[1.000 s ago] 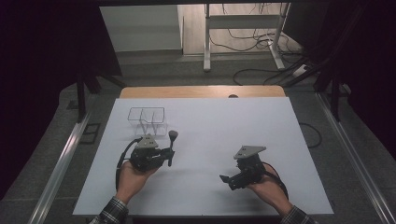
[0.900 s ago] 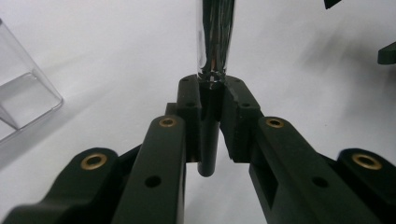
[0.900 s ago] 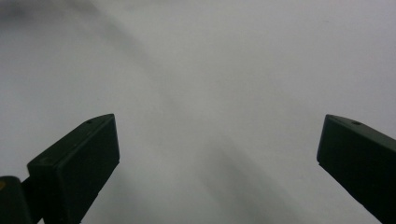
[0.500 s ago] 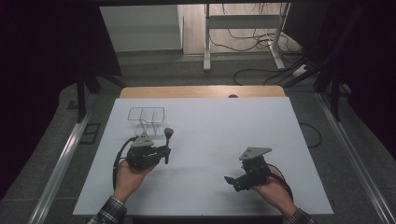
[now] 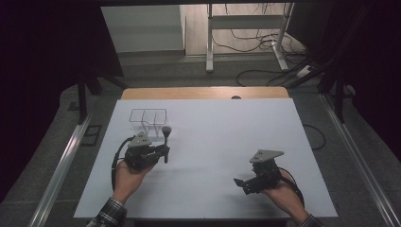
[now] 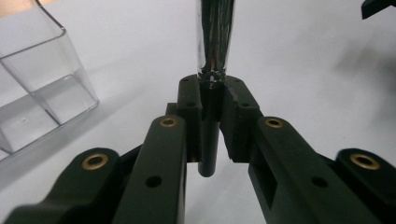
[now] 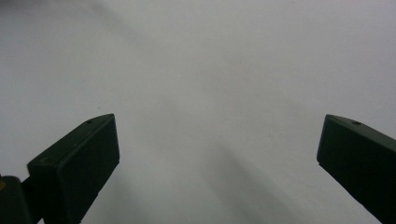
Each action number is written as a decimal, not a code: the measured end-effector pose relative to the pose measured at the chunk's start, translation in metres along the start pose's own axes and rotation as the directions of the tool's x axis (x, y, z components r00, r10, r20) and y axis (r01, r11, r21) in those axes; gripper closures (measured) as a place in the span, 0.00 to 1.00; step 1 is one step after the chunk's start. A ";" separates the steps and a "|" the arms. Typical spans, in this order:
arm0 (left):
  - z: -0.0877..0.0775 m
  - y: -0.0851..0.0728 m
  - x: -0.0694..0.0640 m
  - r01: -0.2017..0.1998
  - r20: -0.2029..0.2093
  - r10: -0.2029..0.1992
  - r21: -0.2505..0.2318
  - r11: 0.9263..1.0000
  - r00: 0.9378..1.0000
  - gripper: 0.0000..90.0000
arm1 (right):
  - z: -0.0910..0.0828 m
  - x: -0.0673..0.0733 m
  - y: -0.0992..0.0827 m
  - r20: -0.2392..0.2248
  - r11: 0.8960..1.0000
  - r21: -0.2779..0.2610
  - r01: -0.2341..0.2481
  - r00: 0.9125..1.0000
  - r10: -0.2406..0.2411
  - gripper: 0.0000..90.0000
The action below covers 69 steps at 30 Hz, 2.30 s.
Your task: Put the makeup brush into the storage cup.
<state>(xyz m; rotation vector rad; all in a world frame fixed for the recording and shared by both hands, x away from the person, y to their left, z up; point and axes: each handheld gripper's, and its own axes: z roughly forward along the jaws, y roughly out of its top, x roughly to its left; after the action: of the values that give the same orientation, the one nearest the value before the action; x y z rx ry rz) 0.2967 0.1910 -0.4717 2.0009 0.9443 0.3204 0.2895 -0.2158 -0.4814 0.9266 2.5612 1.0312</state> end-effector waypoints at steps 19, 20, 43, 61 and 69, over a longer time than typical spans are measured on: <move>-0.004 0.002 0.011 0.026 -0.024 -0.027 -0.024 0.999 0.999 0.88 | -0.018 -0.009 -0.013 0.047 1.000 -0.004 -0.025 0.999 0.025 0.00; -0.004 0.002 0.012 0.026 -0.025 -0.026 -0.024 0.999 0.999 0.88 | -0.019 -0.009 -0.014 0.046 1.000 -0.006 -0.025 0.999 0.025 0.00; -0.003 0.011 0.027 0.037 -0.053 -0.039 -0.040 0.999 0.998 0.88 | -0.037 -0.014 -0.029 0.075 0.998 -0.013 -0.065 0.995 0.065 0.00; -0.003 0.020 0.040 0.036 -0.076 -0.039 -0.036 0.999 0.996 0.88 | -0.046 -0.016 -0.043 0.109 0.995 0.001 -0.095 0.990 0.094 0.00; -0.006 0.024 0.046 0.033 -0.087 -0.036 -0.046 0.998 0.996 0.88 | -0.049 -0.016 -0.046 0.120 0.994 0.006 -0.106 0.987 0.105 0.00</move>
<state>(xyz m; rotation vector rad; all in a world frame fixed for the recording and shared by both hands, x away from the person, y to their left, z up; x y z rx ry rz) 0.3365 0.2198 -0.4544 1.9410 1.0166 0.4093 0.2597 -0.2785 -0.4781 1.1031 2.4458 0.9573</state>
